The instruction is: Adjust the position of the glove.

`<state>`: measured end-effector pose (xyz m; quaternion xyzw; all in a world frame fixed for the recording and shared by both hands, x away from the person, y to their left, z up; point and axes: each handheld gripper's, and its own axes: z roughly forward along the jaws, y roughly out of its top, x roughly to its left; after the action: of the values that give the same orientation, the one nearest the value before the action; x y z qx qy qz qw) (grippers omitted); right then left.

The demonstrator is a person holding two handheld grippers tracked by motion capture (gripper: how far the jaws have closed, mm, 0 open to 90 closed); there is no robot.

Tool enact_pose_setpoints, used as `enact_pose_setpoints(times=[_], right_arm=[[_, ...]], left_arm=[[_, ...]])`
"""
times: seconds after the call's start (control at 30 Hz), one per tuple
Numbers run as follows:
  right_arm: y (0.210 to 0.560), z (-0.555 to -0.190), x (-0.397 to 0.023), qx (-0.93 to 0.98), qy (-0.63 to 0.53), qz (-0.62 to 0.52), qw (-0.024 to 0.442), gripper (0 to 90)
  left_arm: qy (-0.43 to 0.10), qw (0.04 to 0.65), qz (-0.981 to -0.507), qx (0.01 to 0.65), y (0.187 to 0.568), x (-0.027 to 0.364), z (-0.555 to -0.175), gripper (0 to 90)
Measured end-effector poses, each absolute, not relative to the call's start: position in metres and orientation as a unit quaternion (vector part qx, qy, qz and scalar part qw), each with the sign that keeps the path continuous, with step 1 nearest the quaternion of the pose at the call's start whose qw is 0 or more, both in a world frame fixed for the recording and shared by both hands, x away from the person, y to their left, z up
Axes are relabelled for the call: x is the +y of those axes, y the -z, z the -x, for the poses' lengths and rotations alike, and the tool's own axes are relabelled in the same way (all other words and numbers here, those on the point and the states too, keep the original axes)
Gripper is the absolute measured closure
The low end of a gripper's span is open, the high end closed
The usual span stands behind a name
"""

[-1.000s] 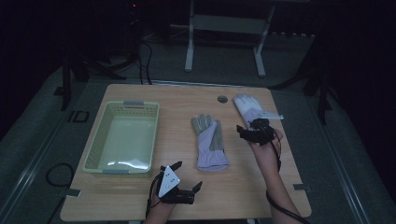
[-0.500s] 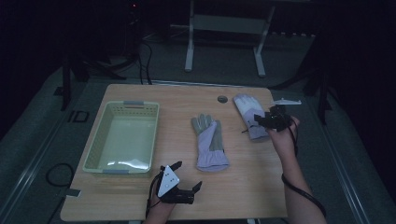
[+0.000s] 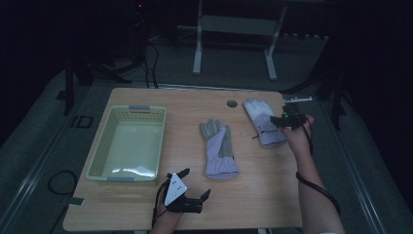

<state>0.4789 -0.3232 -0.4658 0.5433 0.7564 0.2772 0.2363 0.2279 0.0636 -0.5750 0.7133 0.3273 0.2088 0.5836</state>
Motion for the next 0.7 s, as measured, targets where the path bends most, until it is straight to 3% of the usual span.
enact_pose_setpoints(times=[0.3, 0.5, 0.63, 0.7], right_arm=[[0.49, -0.508, -0.312, 0.767, -0.268, -0.546, 0.204, 44.5], [0.503, -0.522, -0.307, 0.785, -0.235, -0.529, 0.223, 47.8], [0.517, -0.53, -0.308, 0.795, -0.232, -0.524, 0.199, 42.7], [0.526, -0.533, -0.312, 0.796, -0.234, -0.529, 0.176, 45.8]], left_arm=[[-0.206, 0.583, -0.713, 0.33, 0.575, 0.064, -0.228, 1.1], [-0.204, 0.584, -0.712, 0.333, 0.575, 0.065, -0.229, 1.1], [-0.203, 0.586, -0.708, 0.337, 0.575, 0.065, -0.229, 1.1], [-0.206, 0.584, -0.709, 0.337, 0.575, 0.065, -0.228, 1.1]])
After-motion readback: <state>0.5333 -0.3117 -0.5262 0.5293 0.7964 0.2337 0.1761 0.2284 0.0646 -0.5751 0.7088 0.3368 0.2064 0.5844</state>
